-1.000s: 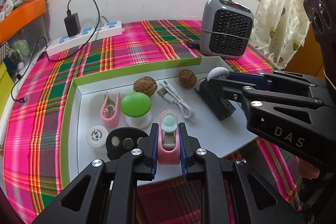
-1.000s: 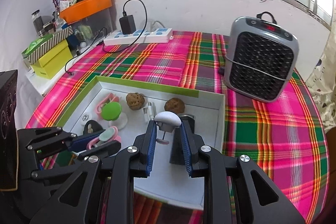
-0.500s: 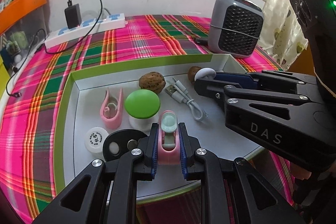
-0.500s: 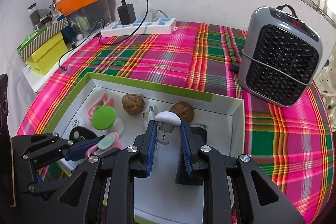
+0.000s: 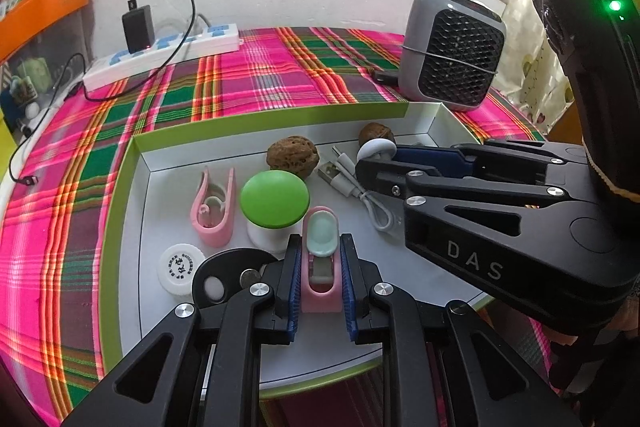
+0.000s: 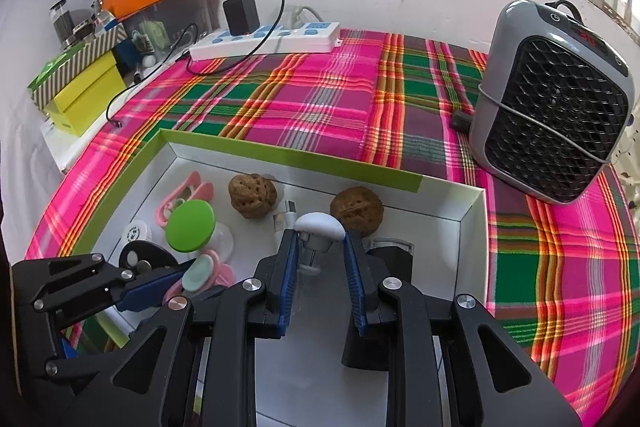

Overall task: Organize objects
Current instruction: 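Carry the pink clip and white knob over the white tray with both grippers, then open the left gripper to release the pink clip while the right releases the white knob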

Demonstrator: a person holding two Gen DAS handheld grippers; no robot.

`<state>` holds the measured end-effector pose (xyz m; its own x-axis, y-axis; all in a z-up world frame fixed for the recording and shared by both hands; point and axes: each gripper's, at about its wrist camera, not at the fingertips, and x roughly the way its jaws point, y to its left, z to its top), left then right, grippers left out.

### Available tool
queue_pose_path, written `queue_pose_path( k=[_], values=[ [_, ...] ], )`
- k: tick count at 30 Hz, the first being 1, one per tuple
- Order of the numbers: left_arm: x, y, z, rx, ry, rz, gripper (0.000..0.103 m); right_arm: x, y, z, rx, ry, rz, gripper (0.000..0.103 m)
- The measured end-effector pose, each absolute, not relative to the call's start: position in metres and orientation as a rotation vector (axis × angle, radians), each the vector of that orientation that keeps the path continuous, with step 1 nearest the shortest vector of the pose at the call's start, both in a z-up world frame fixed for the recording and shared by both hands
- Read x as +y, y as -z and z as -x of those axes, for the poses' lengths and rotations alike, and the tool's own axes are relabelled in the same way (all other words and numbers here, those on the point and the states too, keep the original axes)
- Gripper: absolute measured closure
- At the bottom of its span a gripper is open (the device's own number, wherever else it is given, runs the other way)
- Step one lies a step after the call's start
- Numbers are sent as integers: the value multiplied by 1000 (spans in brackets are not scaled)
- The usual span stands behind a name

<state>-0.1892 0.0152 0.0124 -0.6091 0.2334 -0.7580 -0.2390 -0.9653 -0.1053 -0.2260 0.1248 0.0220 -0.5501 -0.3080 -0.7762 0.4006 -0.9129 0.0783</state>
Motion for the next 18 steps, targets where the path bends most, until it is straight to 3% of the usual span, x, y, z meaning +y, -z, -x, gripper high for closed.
queue_pose_path(
  k=[18],
  values=[
    [17, -13, 189, 13, -2601, 1225, 84, 122, -21, 227, 146, 2446, -1205, 78]
  ],
)
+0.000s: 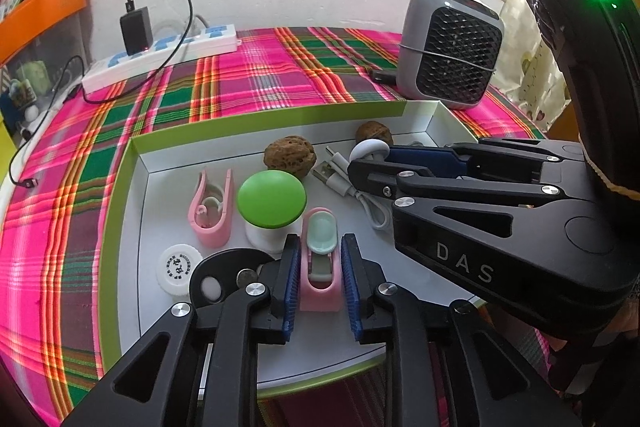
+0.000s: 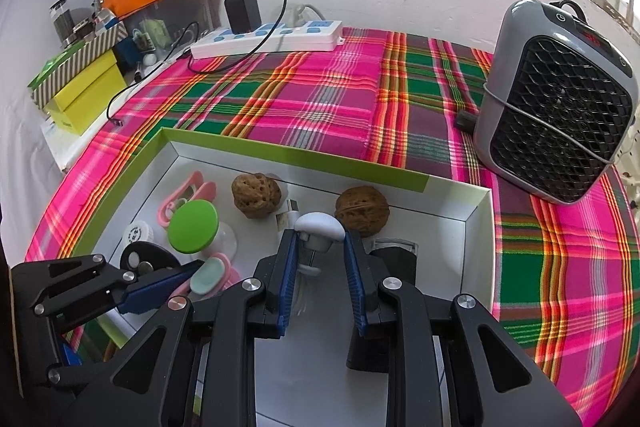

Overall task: Organize objects
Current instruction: 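Open the left gripper to release the pink clip while the right releases the white knob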

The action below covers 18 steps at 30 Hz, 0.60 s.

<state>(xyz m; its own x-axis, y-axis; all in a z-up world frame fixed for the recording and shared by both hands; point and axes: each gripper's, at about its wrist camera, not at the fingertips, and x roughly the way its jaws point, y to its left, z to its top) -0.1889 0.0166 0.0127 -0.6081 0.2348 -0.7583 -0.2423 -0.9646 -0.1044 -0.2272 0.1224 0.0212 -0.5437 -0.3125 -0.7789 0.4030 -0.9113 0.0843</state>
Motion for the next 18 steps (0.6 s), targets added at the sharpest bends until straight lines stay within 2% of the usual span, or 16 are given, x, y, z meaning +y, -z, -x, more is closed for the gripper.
queue_pose_path(
  k=[12, 18],
  values=[
    [16, -12, 189, 15, -2601, 1224, 80, 124, -21, 227, 140, 2457, -1208, 77],
    [17, -13, 188, 16, -2602, 1225, 78, 123, -23, 227, 141, 2455, -1207, 72]
  ],
)
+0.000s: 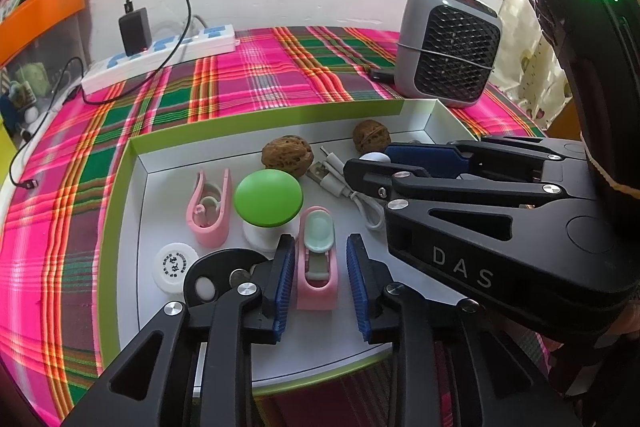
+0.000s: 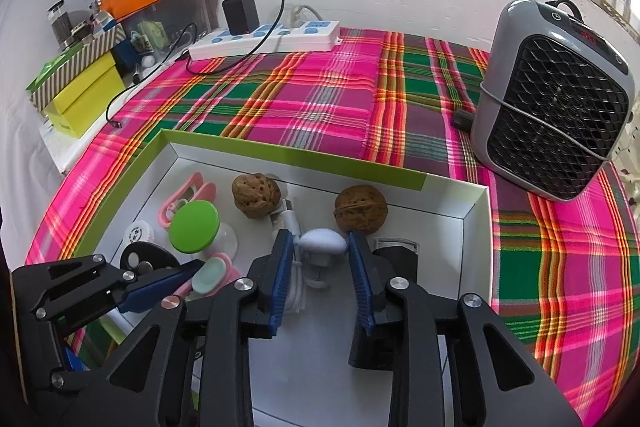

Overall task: Organize objects
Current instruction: 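Open the left gripper to release the pink clip while the right releases the white knob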

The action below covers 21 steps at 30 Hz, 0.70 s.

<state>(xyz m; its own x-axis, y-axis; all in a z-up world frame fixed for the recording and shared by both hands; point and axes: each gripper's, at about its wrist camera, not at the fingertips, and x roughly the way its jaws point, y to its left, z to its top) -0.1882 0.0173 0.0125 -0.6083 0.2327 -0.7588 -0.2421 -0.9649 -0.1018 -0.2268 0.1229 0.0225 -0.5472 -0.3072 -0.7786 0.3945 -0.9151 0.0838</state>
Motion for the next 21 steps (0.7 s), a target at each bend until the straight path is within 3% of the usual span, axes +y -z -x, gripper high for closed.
queue_pose_path(
  k=[21],
  values=[
    [15, -21, 174, 30, -2650, 1218, 72, 129, -35, 207, 105, 2489, -1167, 68]
  ],
)
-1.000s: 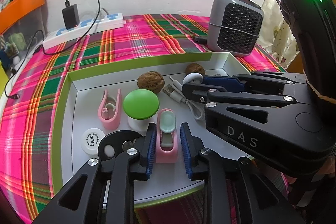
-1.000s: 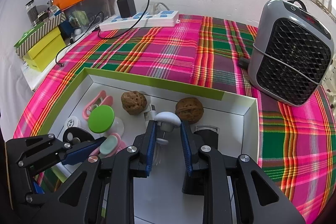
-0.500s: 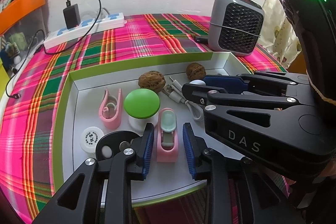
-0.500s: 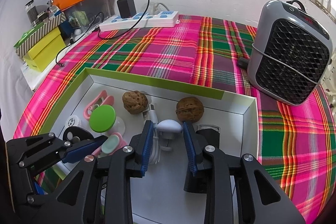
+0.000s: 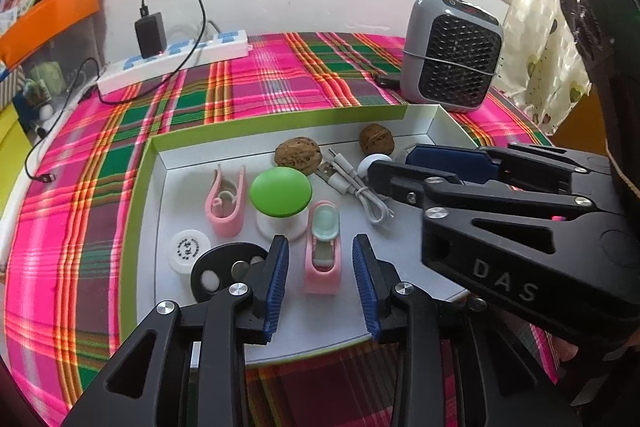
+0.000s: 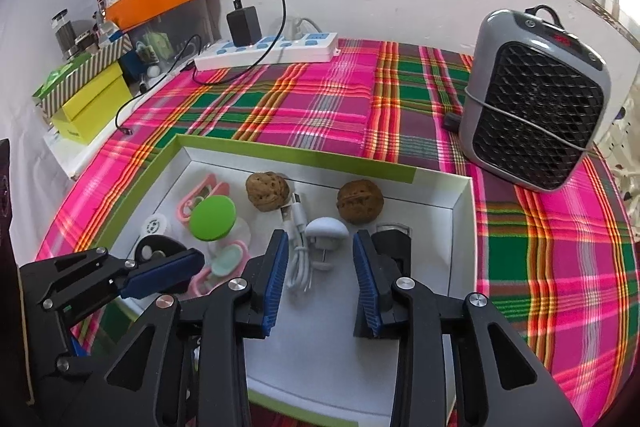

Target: Organize objects

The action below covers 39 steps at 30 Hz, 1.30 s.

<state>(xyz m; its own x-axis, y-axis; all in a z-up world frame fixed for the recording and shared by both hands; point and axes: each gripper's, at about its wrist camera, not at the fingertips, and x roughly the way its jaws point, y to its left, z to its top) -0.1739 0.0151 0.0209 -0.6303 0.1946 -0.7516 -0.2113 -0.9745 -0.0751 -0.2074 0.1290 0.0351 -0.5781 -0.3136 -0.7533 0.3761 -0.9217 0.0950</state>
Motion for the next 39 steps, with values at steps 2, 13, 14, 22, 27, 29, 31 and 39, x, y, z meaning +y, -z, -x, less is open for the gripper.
queue_pose_path(
  k=[2, 13, 14, 22, 27, 29, 31, 39],
  values=[
    [15, -23, 171, 40, -2661, 1218, 72, 131, -38, 203, 99, 2499, -1155, 68],
    [14, -38, 144, 32, -2705, 1179, 71, 142, -53, 172, 55, 2553, -1108, 67],
    [14, -39, 142, 33, -2708, 1175, 71, 143, -54, 169, 49, 2557, -1106, 66],
    [11, -46, 118, 36, -2767, 1178, 71, 150, -59, 142, 15, 2581, -1087, 58],
    [12, -46, 101, 56, -2793, 1170, 71, 151, -57, 127, 15, 2589, -1092, 58],
    [12, -46, 97, 63, -2795, 1174, 71, 152, -56, 122, 15, 2589, -1097, 57],
    [13, -46, 94, 68, -2797, 1182, 71, 153, -56, 115, 22, 2596, -1095, 57],
    [12, -40, 75, 45, -2801, 1204, 71, 153, -45, 96, 44, 2610, -1139, 52]
  ],
)
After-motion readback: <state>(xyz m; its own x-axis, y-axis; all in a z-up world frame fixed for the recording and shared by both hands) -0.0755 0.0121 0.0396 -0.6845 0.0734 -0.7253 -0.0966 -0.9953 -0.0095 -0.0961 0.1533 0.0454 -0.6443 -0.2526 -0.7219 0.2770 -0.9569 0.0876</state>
